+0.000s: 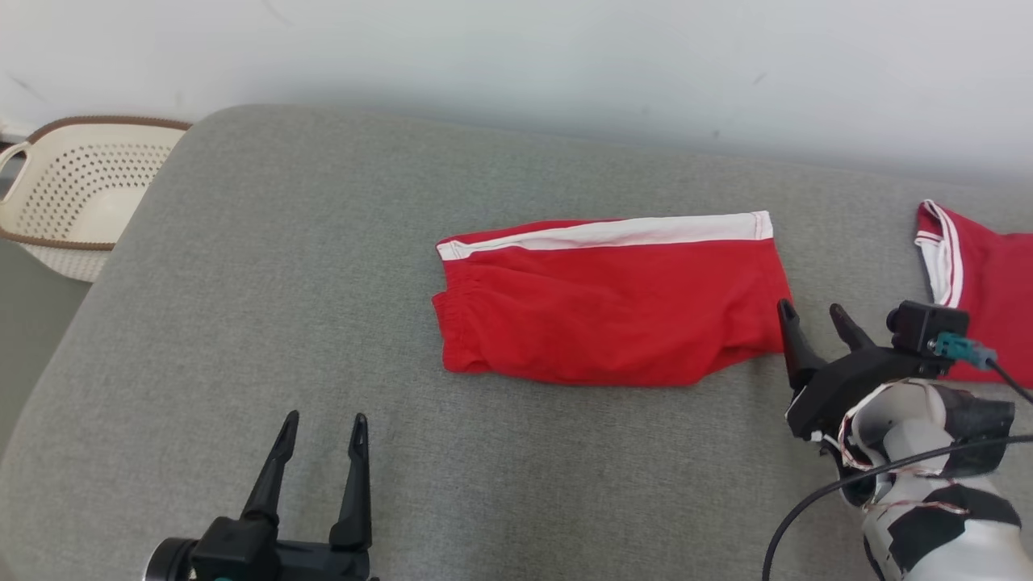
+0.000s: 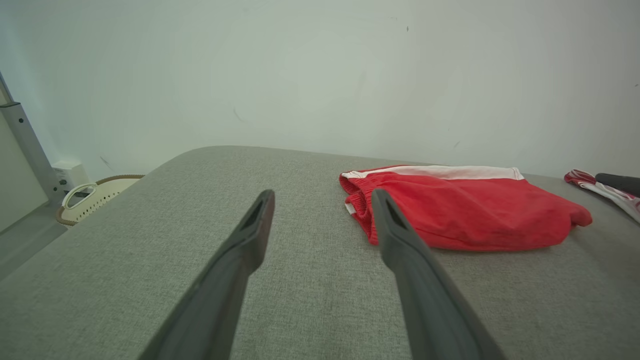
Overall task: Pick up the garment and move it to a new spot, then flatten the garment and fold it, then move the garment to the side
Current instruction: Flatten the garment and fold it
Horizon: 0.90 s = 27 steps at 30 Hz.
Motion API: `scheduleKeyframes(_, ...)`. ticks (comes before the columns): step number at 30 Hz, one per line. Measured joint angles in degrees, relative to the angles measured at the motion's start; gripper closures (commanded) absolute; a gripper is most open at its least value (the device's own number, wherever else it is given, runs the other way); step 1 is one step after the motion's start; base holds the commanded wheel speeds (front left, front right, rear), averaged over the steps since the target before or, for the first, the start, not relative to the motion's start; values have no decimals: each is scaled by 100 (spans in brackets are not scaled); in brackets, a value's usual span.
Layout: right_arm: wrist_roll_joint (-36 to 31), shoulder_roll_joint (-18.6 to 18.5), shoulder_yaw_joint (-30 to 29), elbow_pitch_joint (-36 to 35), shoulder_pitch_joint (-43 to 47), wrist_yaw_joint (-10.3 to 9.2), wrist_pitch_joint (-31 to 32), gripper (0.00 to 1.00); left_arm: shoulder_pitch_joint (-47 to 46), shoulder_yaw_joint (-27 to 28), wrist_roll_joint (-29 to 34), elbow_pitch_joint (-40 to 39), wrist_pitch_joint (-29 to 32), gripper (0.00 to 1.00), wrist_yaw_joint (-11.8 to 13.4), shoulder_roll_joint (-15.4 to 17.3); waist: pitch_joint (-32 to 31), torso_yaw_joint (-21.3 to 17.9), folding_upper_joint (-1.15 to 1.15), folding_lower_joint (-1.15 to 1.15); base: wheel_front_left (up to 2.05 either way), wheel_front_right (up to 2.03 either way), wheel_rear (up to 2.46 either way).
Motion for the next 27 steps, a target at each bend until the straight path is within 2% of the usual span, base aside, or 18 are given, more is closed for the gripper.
scheduleKeyframes(5,-267,-29,-159,646,-432,0,201,0,-83,-7,52,91,0,0,-129,-124,77,205,0,0,0,0,0)
scheduleKeyframes(13,-338,-15,-335,1683,-889,0,250,0,-194,11,179,188,0,0,-279,-278,252,521,1,0,0,0,0)
scheduleKeyframes(20,-324,90,-383,2293,-1106,-1,226,0,-207,71,240,230,0,0,-357,-364,377,685,1,0,0,0,0)
scheduleKeyframes(21,-255,119,-389,2331,-1124,-5,227,54,-207,80,249,234,0,0,-379,-375,385,698,0,0,0,0,0)
scheduleKeyframes(22,-258,136,-346,2361,-1147,-5,227,100,-207,93,263,237,0,0,-392,-386,390,705,0,0,0,0,0)
scheduleKeyframes(27,-187,224,-208,2415,-1145,-4,34,100,-199,170,299,299,0,0,-405,-425,337,675,1,0,0,0,0)
